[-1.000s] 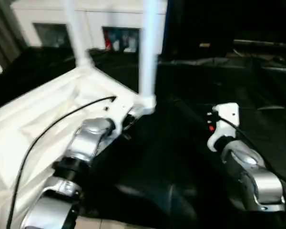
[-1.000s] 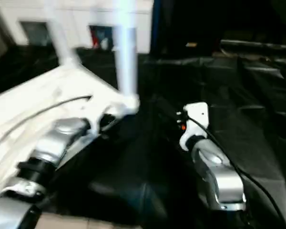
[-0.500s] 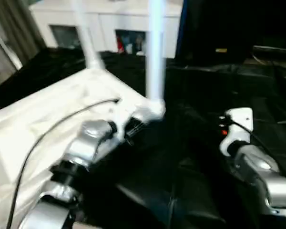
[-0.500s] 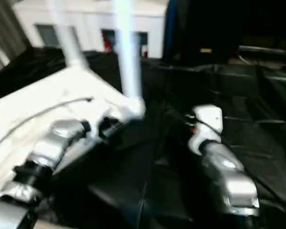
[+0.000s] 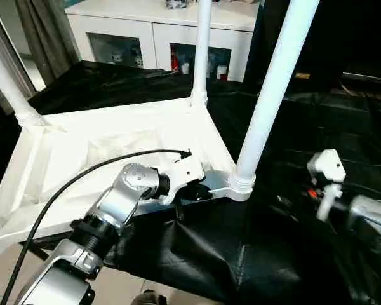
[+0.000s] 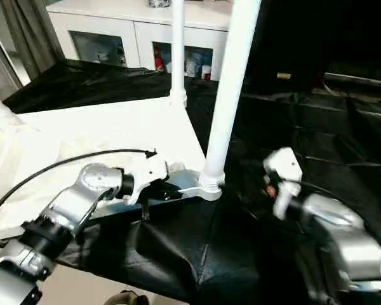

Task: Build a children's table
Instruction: Insert table leg to table base

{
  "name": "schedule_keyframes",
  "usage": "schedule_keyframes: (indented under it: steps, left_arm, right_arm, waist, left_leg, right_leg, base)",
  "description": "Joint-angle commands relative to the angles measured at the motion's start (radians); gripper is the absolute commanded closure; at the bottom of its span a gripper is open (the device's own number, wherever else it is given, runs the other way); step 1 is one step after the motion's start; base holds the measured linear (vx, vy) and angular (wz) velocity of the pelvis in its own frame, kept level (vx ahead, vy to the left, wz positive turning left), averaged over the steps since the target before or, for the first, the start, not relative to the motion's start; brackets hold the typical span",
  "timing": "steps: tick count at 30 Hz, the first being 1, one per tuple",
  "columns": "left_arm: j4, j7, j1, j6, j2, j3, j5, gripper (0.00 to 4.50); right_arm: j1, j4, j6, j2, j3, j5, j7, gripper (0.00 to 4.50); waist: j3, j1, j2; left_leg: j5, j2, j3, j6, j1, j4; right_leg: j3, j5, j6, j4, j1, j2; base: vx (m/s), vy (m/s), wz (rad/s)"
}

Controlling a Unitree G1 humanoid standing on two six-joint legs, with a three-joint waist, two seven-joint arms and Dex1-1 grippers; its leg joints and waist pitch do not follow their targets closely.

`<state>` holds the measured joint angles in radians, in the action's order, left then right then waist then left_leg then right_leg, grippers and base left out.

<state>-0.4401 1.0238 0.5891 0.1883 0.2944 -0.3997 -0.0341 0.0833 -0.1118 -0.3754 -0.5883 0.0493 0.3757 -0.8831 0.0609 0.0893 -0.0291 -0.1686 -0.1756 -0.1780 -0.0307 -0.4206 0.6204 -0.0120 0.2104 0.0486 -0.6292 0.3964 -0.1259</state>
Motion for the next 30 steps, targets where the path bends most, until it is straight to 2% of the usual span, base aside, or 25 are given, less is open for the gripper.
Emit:
schedule_keyframes:
  steps: [1, 5, 8, 11, 13, 17, 21, 22, 26, 30]
  left_arm:
    - [0.03, 0.02, 0.043, -0.048, -0.007, 0.004, 0.003, 4.5]
    - [0.053, 0.055, 0.031, -0.058, -0.008, -0.007, 0.009, 4.5]
    - [0.077, 0.087, 0.023, -0.056, -0.002, -0.023, 0.026, 4.5]
    - [0.088, 0.098, 0.019, -0.054, 0.0, -0.031, 0.028, 4.5]
    - [0.087, 0.103, 0.018, -0.058, -0.001, -0.035, 0.022, 4.5]
    - [0.08, 0.106, 0.021, -0.061, -0.004, -0.033, 0.017, 4.5]
    - [0.075, 0.105, 0.026, -0.061, -0.002, -0.033, 0.014, 4.5]
    - [0.073, 0.104, 0.026, -0.061, -0.001, -0.032, 0.013, 4.5]
    - [0.068, 0.103, 0.027, -0.064, 0.001, -0.031, 0.012, 4.5]
    - [0.063, 0.1, 0.028, -0.064, 0.0, -0.028, 0.01, 4.5]
  right_arm:
    - [0.001, 0.011, 0.026, -0.015, -0.018, -0.017, -0.032, 0.1]
    - [0.035, 0.061, 0.07, 0.003, -0.051, -0.074, -0.011, 0.1]
    - [0.051, 0.084, 0.088, 0.015, -0.075, -0.091, 0.001, 0.1]
    - [0.06, 0.097, 0.094, 0.025, -0.081, -0.093, 0.003, 0.1]
    - [0.073, 0.117, 0.107, 0.034, -0.095, -0.099, -0.001, 0.1]
    - [0.083, 0.135, 0.117, 0.038, -0.108, -0.113, -0.014, 0.1]
    - [0.092, 0.149, 0.118, 0.049, -0.108, -0.102, -0.019, 0.1]
    - [0.095, 0.152, 0.115, 0.051, -0.107, -0.096, -0.023, 0.35]
    - [0.095, 0.155, 0.115, 0.044, -0.118, -0.095, -0.041, 0.56]
    - [0.098, 0.163, 0.114, 0.052, -0.113, -0.091, -0.048, 0.9]
  waist:
    - [-0.069, -0.001, 0.023]
    - [-0.07, -0.002, 0.03]
    - [-0.072, 0.003, 0.029]
    - [-0.075, 0.007, 0.025]
    - [-0.078, 0.007, 0.023]
    - [-0.081, 0.009, 0.025]
    - [-0.08, 0.008, 0.027]
    - [-0.079, 0.007, 0.027]
    - [-0.076, 0.007, 0.026]
    - [-0.075, 0.006, 0.029]
  left_leg:
    - [-0.341, -0.037, 0.011, -0.008, 0.037, -0.099]
    - [-0.311, -0.036, 0.009, 0.005, 0.034, -0.095]
    - [-0.286, -0.038, 0.008, 0.016, 0.036, -0.093]
    - [-0.251, -0.039, 0.007, 0.029, 0.035, -0.091]
    - [-0.212, -0.038, 0.007, 0.044, 0.032, -0.087]
    - [-0.167, -0.037, 0.004, 0.072, 0.031, -0.081]
    - [-0.181, -0.037, 0.002, 0.079, 0.032, -0.082]
    - [-0.194, -0.038, 0.002, 0.077, 0.033, -0.083]
    - [-0.224, -0.039, 0.003, 0.061, 0.034, -0.087]
    - [-0.235, -0.039, 0.003, 0.051, 0.033, -0.089]
  right_leg:
    - [0.006, 0.297, -0.169, 0.095, -0.02, -0.016]
    - [0.006, 0.271, -0.189, 0.092, -0.019, -0.016]
    - [0.006, 0.247, -0.196, 0.09, -0.019, -0.017]
    - [0.006, 0.19, -0.212, 0.083, -0.021, -0.014]
    - [0.004, 0.119, -0.229, 0.074, -0.024, -0.012]
    - [0.002, 0.051, -0.25, 0.068, -0.029, -0.011]
    - [0.002, 0.068, -0.256, 0.07, -0.029, -0.012]
    - [0.003, 0.087, -0.255, 0.072, -0.029, -0.012]
    - [0.004, 0.132, -0.245, 0.076, -0.027, -0.012]
    - [0.004, 0.155, -0.234, 0.078, -0.026, -0.013]
  base:
    - [0.0, 0.0, 0.0]
    - [0.0, 0.0, 0.0]
    - [0.0, 0.0, 0.0]
    - [0.0, 0.0, 0.0]
    - [0.0, 0.0, 0.0]
    - [0.0, 0.0, 0.0]
    - [0.0, 0.0, 0.0]
    - [0.0, 0.0, 0.0]
    - [0.0, 0.0, 0.0]
    - [0.0, 0.0, 0.0]
